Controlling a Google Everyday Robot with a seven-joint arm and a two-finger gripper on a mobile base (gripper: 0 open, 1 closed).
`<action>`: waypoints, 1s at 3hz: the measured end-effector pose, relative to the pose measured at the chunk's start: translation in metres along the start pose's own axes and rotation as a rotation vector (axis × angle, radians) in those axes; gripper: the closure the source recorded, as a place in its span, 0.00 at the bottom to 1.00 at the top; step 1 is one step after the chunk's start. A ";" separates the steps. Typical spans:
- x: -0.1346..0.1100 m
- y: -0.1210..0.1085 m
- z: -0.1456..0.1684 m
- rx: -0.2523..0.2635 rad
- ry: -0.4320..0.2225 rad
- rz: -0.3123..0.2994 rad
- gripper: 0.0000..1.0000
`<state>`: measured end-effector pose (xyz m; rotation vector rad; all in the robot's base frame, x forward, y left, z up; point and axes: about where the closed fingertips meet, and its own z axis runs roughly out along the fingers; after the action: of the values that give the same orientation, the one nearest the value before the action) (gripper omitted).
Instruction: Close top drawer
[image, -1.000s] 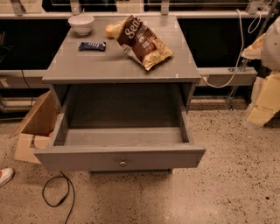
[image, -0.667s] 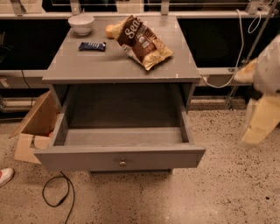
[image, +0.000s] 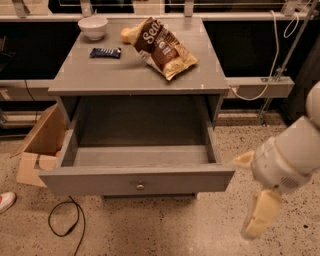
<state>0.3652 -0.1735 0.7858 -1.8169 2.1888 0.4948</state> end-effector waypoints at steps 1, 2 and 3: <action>0.003 0.024 0.079 -0.122 -0.061 -0.013 0.00; -0.006 0.033 0.142 -0.172 -0.090 -0.016 0.16; -0.007 0.026 0.144 -0.139 -0.096 -0.013 0.39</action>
Offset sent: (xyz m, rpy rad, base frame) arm -0.0346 0.1171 -0.1937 0.1687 0.1526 0.0662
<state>0.3375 -0.1032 0.6598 -1.8339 2.1249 0.7323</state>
